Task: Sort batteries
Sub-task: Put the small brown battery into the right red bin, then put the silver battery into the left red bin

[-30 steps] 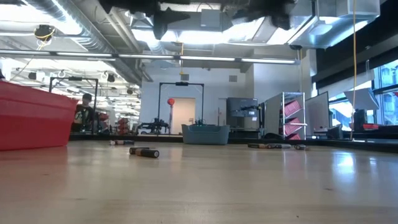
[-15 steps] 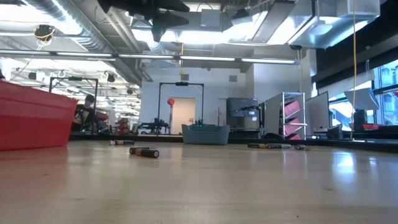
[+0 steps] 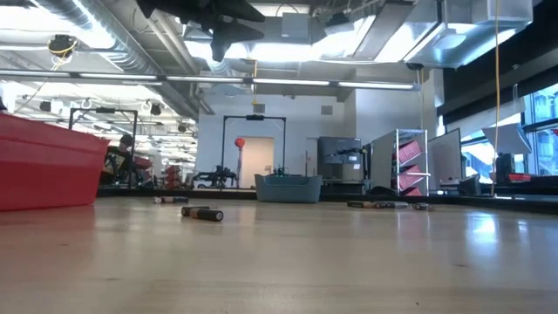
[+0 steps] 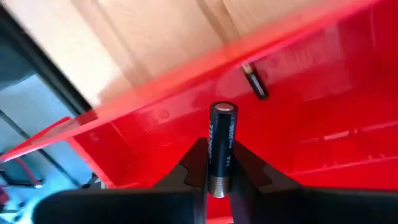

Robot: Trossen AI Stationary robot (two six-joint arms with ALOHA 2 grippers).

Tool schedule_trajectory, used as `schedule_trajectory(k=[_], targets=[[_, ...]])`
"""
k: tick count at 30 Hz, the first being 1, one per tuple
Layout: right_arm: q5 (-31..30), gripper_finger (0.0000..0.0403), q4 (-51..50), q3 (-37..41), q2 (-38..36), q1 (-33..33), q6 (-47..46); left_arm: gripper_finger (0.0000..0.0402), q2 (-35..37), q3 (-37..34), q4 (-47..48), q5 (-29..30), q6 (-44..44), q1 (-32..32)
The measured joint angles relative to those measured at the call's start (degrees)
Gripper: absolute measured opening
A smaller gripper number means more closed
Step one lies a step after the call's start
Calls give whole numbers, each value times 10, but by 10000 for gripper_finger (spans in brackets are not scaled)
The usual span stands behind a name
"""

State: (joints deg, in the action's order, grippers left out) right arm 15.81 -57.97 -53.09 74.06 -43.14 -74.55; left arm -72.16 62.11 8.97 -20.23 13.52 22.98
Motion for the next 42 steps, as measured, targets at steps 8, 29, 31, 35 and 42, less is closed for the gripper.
schedule_trajectory(k=[8, 29, 31, 35, 42], targets=[[38, 36, 27, 52, 0, 45, -23, 143, -1, 0, 7, 1, 24, 0], [19, 142, -54, -48, -17, 51, -31, 143, -1, 0, 10, 2, 61, -1], [-8, 142, -89, -88, -20, 58, -30, 143, -1, 0, 9, 2, 60, -1], [-86, 142, -141, -167, -27, 87, 10, 143, -1, 0, 5, 2, 61, -1], [-340, 143, -150, -269, -27, 164, 165, 143, -1, 0, 5, 2, 62, -1]])
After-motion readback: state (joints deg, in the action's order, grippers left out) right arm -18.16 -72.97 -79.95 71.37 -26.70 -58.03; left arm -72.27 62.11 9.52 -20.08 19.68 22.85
